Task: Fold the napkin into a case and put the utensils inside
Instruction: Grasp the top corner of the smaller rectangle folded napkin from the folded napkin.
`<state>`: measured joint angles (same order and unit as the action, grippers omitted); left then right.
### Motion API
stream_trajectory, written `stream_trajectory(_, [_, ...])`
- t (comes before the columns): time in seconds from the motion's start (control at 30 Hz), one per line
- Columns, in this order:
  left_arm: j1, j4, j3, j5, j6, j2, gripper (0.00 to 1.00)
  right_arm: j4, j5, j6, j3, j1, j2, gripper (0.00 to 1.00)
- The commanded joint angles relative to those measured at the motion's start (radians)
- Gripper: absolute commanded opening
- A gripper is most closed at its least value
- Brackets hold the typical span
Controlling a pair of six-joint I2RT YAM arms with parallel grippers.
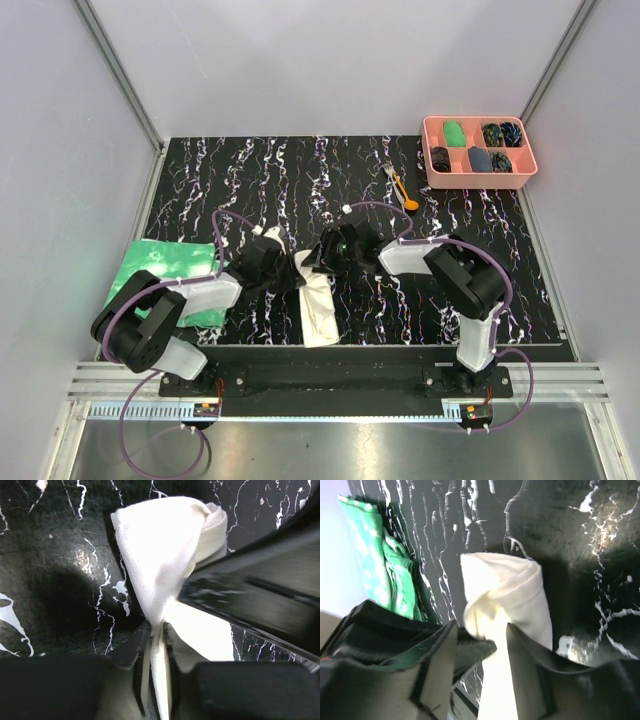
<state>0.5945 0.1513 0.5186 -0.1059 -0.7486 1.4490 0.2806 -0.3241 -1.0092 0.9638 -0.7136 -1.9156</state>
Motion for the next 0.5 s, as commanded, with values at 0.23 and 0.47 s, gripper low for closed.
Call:
stream_trajectory(0.23, [-0.002,0.019,-0.032,-0.003,0.009,-0.027,0.04,-0.235,-0.02,0.216,0.099,0.043,0.069,0.33])
stream_trajectory(0.47, [-0.001,0.011,-0.031,-0.002,0.009,-0.044,0.02,-0.192,-0.041,0.241,0.128,0.043,-0.005,0.12])
